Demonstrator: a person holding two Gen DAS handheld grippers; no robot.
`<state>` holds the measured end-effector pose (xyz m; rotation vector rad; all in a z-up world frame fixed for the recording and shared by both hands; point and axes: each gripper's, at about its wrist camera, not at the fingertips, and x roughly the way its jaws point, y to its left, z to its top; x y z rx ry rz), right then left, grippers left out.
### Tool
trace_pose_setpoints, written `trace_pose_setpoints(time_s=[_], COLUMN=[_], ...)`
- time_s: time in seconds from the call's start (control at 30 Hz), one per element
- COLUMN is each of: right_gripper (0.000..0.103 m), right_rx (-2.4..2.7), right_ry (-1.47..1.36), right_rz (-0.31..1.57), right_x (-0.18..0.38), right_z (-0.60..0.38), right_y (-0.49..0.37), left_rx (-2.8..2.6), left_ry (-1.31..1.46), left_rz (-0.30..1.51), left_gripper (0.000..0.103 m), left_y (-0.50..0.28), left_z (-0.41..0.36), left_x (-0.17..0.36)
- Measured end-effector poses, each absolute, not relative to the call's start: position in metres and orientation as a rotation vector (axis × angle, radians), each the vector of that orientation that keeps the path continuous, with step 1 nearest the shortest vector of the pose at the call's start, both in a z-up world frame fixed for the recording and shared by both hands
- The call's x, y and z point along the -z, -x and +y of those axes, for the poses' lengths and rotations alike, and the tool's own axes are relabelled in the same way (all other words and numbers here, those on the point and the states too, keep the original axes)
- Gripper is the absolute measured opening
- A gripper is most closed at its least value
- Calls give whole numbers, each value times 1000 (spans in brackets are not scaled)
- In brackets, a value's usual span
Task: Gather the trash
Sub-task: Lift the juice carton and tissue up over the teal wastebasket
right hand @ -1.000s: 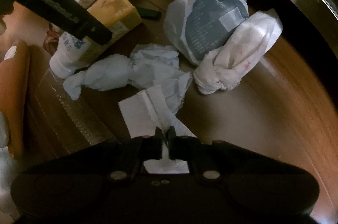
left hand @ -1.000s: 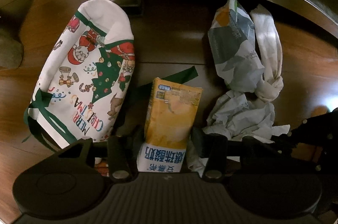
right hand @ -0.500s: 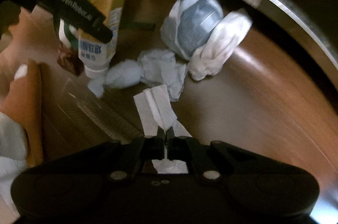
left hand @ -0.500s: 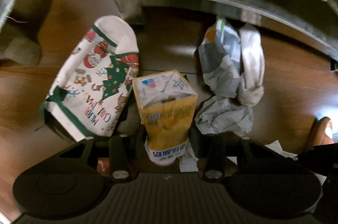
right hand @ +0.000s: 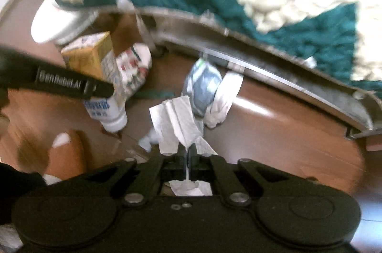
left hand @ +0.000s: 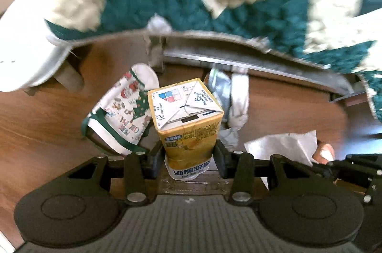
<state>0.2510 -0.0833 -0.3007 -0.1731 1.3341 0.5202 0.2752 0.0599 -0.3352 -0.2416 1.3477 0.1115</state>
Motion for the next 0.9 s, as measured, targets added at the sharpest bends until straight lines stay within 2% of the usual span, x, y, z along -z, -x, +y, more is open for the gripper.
trace_pose_setpoints(time_s=[0.43,0.9], right_gripper=[1,1], right_rx=[-521,-515], right_ry=[75,43], right_rz=[1048,656], right_x=[150,1], right_z=[-118,-141], right_y=[-192,-164], left_rx=[-80,-6], left_ry=[296,292], left_rz=[1092,744], left_gripper=[42,42], left_y=[-189,-159], left_z=[50,28], left_x=[187,31])
